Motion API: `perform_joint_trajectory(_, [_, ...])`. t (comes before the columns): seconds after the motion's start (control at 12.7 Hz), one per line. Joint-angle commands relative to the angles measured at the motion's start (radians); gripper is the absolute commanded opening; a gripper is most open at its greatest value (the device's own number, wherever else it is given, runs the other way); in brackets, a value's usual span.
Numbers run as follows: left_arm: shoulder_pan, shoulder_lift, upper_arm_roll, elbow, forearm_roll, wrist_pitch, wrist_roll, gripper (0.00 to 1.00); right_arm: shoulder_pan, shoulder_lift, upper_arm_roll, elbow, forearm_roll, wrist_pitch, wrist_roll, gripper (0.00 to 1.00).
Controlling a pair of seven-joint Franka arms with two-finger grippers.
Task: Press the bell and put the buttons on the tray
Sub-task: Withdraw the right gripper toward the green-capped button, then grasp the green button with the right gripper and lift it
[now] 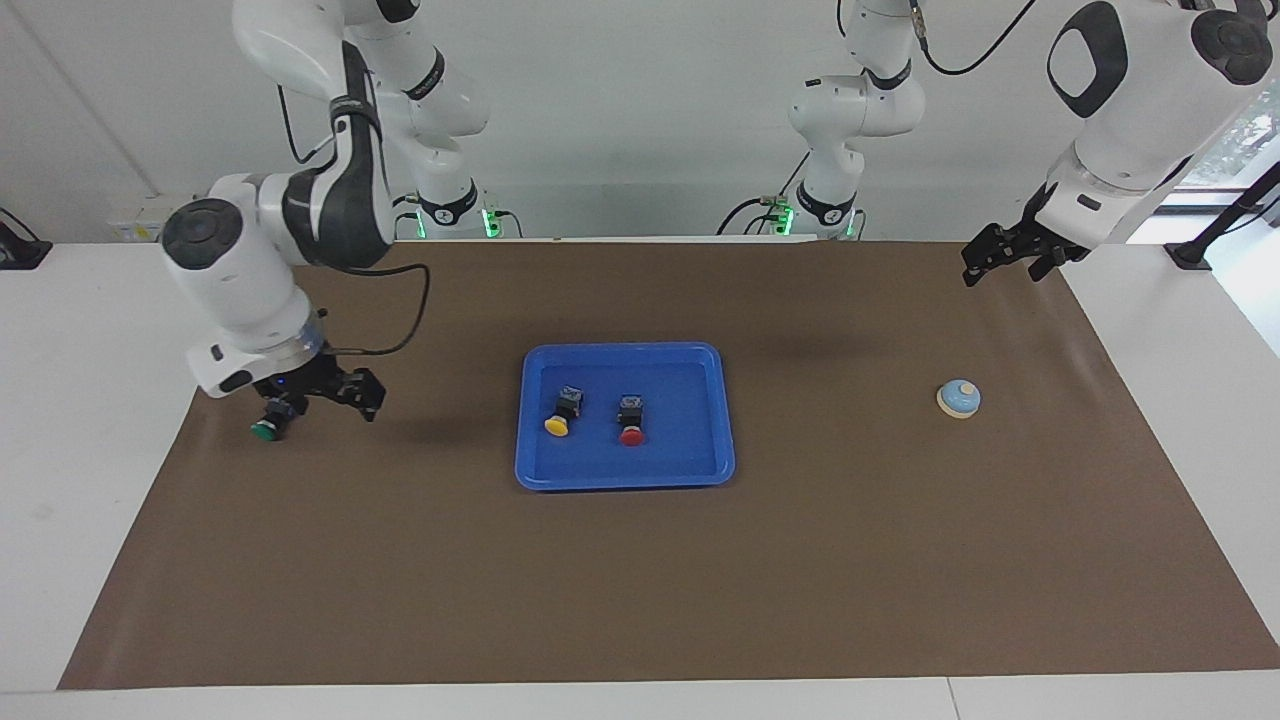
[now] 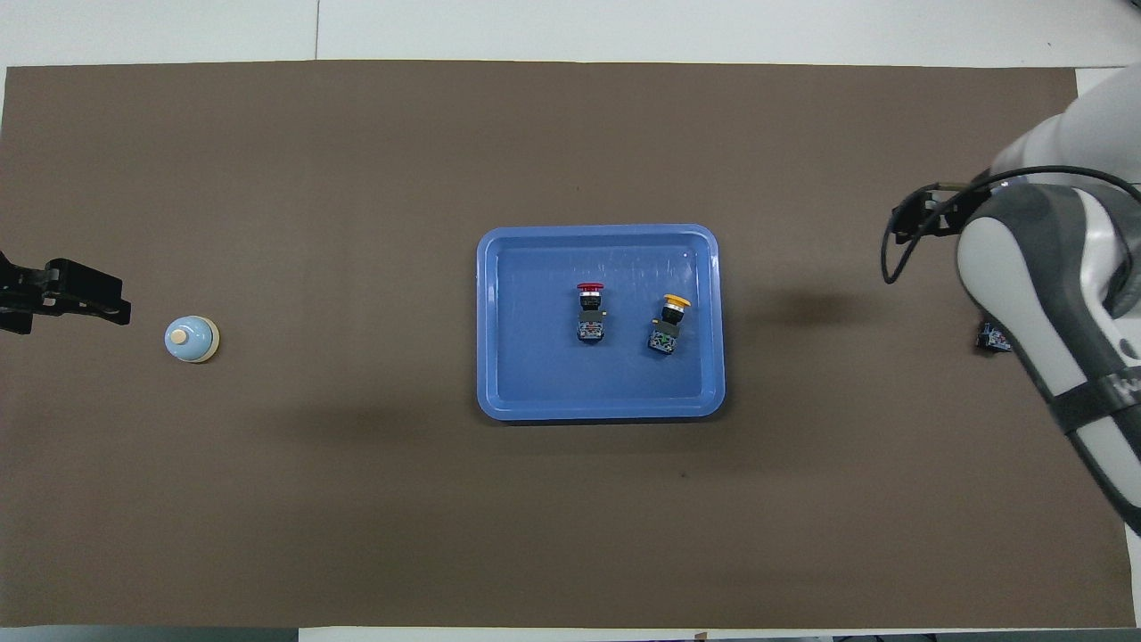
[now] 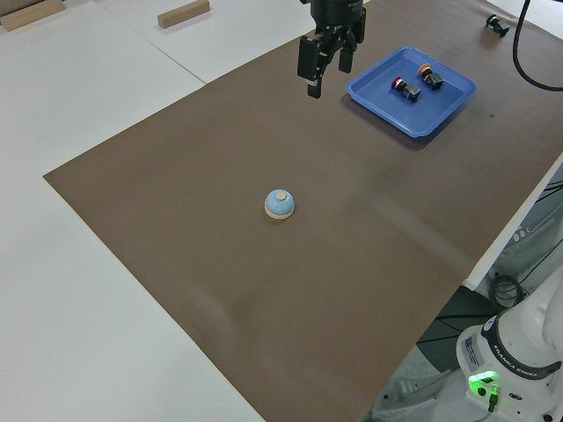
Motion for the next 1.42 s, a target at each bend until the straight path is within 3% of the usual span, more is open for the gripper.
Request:
perform_joint_trajectory(0.0, [-0.006,-0.005,0.007,-0.004,0.006,0.009,0.001,1.0,-0.114,-0.059,0.017,-0.146,-0.032,0.087,-0.086,1.0])
perform_joint_trajectory(0.39, [-0.006,-0.005,0.007,-0.004,0.006,0.009,0.001,1.0,-0.233,-0.136,0.018,-0.479,-0.032,0.521,-0.158,1.0])
perform_joint_trajectory(0.95, [-0.006,-0.006,0.007,-0.004,0.006,0.009,0.001,1.0,-0.285,-0.093,0.018,-0.562,-0.032,0.665,-0.196,1.0])
perform_joint_trajectory(1.03, [-0.006,-0.005,0.007,-0.004,0.006,0.009,0.001,1.0,-0.287,-0.093,0.018,-0.562,-0.032,0.665,-0.198,0.91])
perform_joint_trajectory(1.11, [-0.006,-0.005,0.007,-0.004,0.006,0.009,0.001,1.0,-0.287,-0.093,0.02,-0.562,-0.032,0.663,-0.193,0.65])
perform_joint_trajectory(1.34, [-0.006,-0.005,0.007,-0.004,0.006,0.009,0.001,1.0,-0.285,-0.093,0.021,-0.56,-0.032,0.662,-0.199,0.0])
